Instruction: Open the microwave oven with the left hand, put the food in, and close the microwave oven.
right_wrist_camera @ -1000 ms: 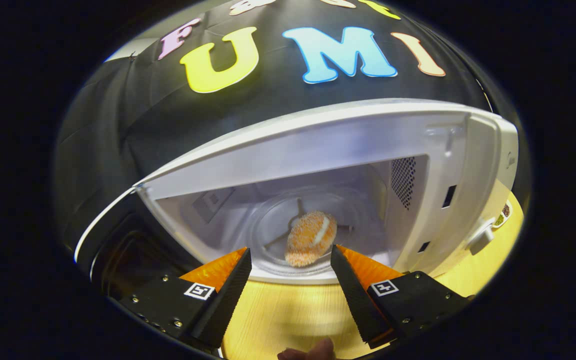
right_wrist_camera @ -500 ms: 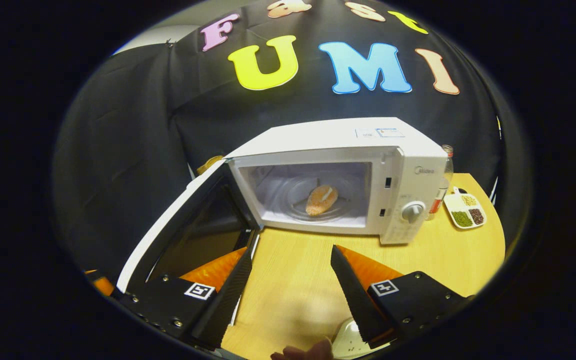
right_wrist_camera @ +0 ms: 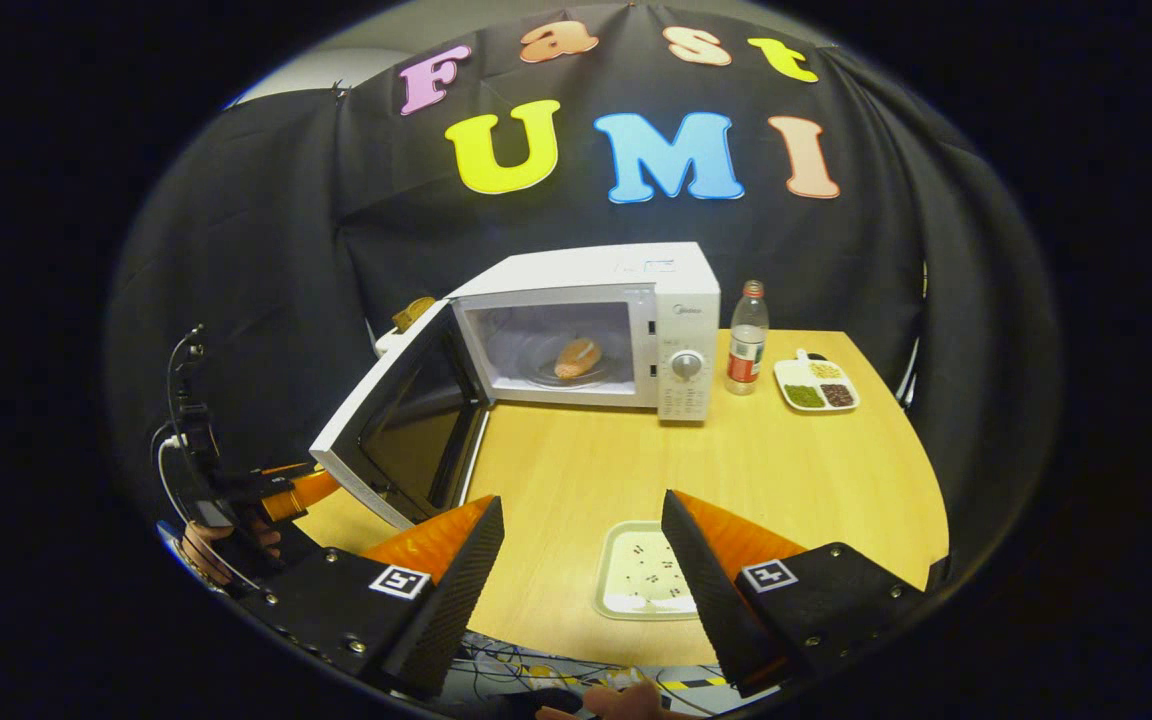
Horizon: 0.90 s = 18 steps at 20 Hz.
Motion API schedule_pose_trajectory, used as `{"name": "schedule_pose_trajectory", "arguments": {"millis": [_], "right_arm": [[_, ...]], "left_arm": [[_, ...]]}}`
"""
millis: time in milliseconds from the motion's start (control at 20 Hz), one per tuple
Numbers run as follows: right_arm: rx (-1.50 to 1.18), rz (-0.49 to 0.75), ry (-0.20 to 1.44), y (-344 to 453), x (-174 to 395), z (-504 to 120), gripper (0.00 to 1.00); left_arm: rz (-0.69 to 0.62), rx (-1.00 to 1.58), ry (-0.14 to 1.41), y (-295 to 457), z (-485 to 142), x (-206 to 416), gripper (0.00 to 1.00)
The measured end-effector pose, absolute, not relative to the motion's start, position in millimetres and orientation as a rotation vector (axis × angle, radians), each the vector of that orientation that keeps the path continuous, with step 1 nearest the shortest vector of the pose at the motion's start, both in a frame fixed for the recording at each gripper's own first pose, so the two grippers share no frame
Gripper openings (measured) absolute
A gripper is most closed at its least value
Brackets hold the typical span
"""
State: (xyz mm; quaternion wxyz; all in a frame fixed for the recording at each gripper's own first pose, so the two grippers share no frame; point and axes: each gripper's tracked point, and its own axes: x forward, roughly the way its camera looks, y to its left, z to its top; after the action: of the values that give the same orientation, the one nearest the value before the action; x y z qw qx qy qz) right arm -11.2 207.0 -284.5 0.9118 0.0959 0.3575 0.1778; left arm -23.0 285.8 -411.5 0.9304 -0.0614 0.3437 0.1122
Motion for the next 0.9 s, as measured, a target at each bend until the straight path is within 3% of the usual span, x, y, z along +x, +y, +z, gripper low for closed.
{"name": "schedule_pose_trajectory", "arguments": {"millis": [250, 300, 400, 500, 550, 750, 900], "right_arm": [[0.238, 0.338, 0.726, 170.3, -27.4, -272.4, 0.97], [0.240, 0.342, 0.721, 162.3, -31.1, -269.5, 0.97], [0.234, 0.356, 0.701, 144.1, -40.2, -264.3, 0.97], [0.226, 0.374, 0.685, 124.4, -50.7, -257.8, 0.97], [0.227, 0.381, 0.670, 112.7, -55.5, -254.3, 0.97], [0.265, 0.400, 0.658, 69.0, -71.5, -257.6, 0.97], [0.300, 0.312, 0.693, 24.1, -81.3, -271.9, 0.98]], "left_arm": [[0.194, -0.137, 0.693, 249.4, -404.6, -6.4, 0.87], [0.188, -0.122, 0.696, 240.2, -404.4, -2.4, 0.82], [0.172, -0.095, 0.702, 219.2, -403.7, 5.0, 0.87], [0.164, -0.060, 0.713, 197.2, -401.5, 13.2, 0.82], [0.161, -0.043, 0.713, 186.4, -399.5, 19.9, 0.87], [0.153, -0.017, 0.715, 143.7, -399.1, 51.6, 0.82], [0.113, 0.027, 0.722, 114.9, -399.9, 82.0, 0.87]]}}
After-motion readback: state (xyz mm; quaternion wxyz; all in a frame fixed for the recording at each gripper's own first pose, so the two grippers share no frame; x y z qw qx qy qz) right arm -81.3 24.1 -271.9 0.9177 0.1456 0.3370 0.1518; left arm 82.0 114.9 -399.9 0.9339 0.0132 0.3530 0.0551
